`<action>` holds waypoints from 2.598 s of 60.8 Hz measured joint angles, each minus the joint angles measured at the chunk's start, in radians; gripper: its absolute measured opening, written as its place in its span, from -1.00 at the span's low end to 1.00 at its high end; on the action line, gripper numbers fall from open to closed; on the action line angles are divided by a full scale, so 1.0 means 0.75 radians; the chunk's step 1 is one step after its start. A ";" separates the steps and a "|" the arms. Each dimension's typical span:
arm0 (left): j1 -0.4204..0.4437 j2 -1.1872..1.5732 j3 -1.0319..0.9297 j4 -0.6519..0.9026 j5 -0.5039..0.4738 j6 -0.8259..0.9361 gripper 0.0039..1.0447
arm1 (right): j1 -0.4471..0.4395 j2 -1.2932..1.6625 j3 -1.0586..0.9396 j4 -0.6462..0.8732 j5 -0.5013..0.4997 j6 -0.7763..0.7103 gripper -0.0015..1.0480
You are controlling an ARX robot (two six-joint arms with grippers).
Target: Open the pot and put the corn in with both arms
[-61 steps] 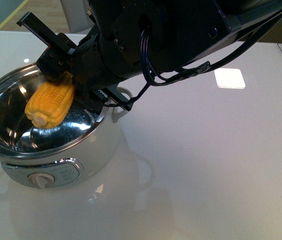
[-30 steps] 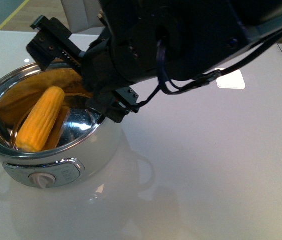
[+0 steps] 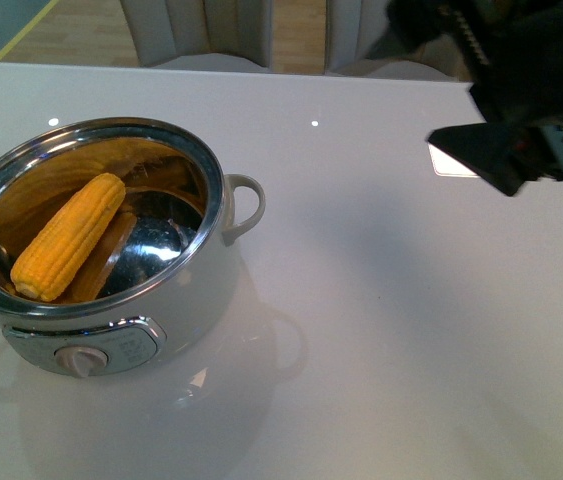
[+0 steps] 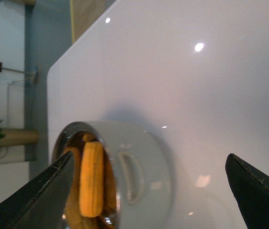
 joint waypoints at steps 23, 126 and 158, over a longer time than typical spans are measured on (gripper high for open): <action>0.000 0.000 0.000 0.000 0.000 -0.001 0.88 | -0.320 -0.667 -0.413 -0.252 0.045 -0.520 0.83; -0.001 -0.002 0.000 -0.002 -0.001 -0.001 0.88 | -0.424 -2.050 -1.042 -0.269 0.203 -1.150 -0.96; -0.001 -0.002 0.000 -0.002 0.000 -0.001 0.88 | -0.425 -2.297 -1.041 -0.525 0.205 -1.150 -0.96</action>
